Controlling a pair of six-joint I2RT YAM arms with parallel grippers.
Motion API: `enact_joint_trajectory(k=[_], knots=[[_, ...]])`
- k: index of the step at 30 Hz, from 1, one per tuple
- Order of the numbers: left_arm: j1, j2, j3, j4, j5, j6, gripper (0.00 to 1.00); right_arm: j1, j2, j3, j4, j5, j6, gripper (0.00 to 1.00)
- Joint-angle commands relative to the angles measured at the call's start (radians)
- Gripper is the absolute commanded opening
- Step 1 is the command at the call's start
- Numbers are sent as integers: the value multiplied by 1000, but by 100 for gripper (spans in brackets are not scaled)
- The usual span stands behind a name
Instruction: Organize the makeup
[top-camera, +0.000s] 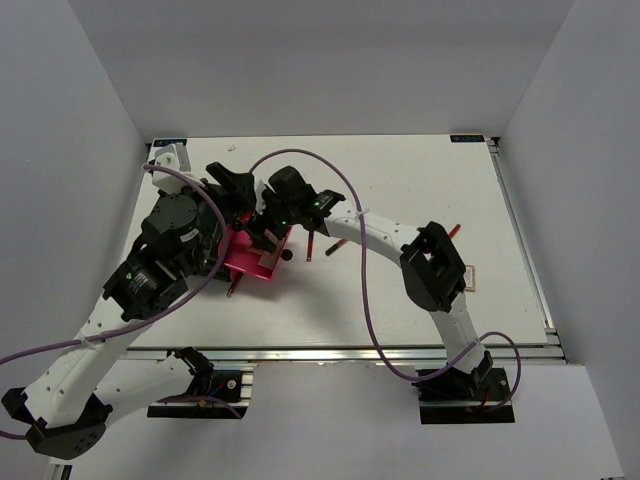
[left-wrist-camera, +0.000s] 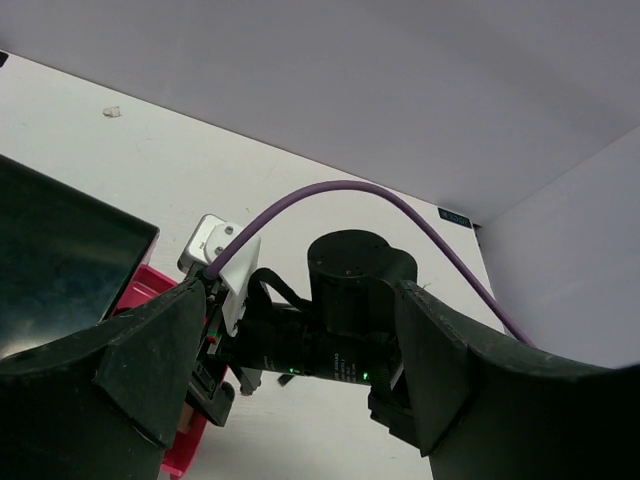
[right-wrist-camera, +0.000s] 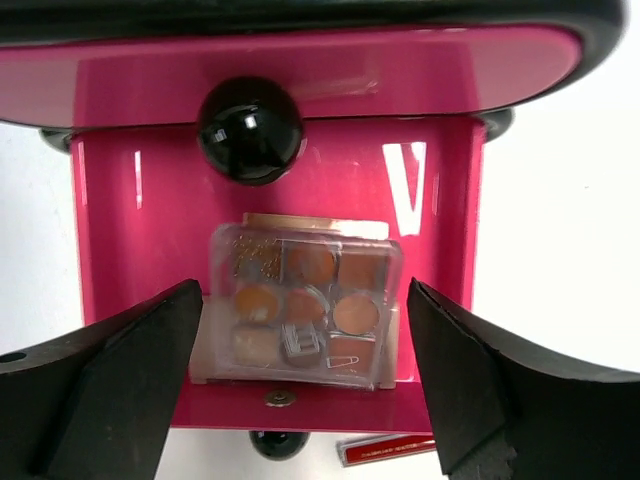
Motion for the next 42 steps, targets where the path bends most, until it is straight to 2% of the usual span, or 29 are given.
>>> enact_joint_trajectory(k=[1,8,10,11,12,13,14,15,17,18,19,20,22,23,24,25,26,28,29,32,35,36,37,39,40,42], knots=[[3,0,-13,1,3,-4,86,8,-54,31,-15,-45,-42,89],[3,13,-32,47,42,5,81,-16,-157,-2,-51,-110,-100,89],[1,18,-32,65,62,22,62,-68,-224,-34,-54,-108,-108,87],[3,19,-33,71,77,27,33,-94,-256,-98,-30,-98,-101,82],[3,21,-36,80,83,31,20,-158,-322,-137,-16,-87,-90,45],[3,21,-39,88,89,33,10,-194,-351,-177,-2,-31,-70,18],[3,21,-54,94,95,33,3,-237,-382,-217,4,-7,-27,2],[3,20,-64,113,109,33,0,-330,-428,-284,-31,-2,-24,0],[3,19,-82,131,124,31,0,-431,-470,-356,-83,-5,-27,0],[3,23,-102,149,141,30,0,-530,-514,-434,-142,-5,-36,0],[4,26,-108,156,147,30,0,-576,-534,-471,-181,1,-44,2],[4,33,-114,165,154,30,0,-625,-575,-505,-218,1,-68,12],[6,46,-124,168,167,30,13,-744,-621,-600,-301,20,-96,19],[6,58,-125,172,169,30,22,-807,-675,-634,-313,34,-114,32],[7,64,-133,176,177,31,32,-833,-701,-686,-325,51,-120,39],[9,70,-136,182,184,31,49,-853,-723,-706,-351,92,-126,48],[12,81,-139,192,190,34,56,-882,-762,-723,-365,111,-131,64],[23,92,-148,202,218,34,68,-893,-789,-774,-397,194,-130,81],[27,104,-151,211,230,33,70,-897,-807,-792,-407,217,-128,89],[50,124,-156,219,278,34,73,-897,-806,-849,-433,287,-102,89],[67,135,-159,226,299,36,74,-897,-795,-878,-428,283,-163,89],[72,135,-160,228,302,34,74,-897,-787,-878,-431,260,-204,89],[75,133,-163,229,310,34,74,-897,-765,-865,-448,230,-326,89],[90,132,-165,229,318,33,75,-904,-747,-857,-496,173,-465,89],[93,131,-168,228,327,28,75,-948,-744,-849,-503,145,-578,90],[103,130,-168,226,329,27,75,-972,-731,-834,-519,90,-663,90]])
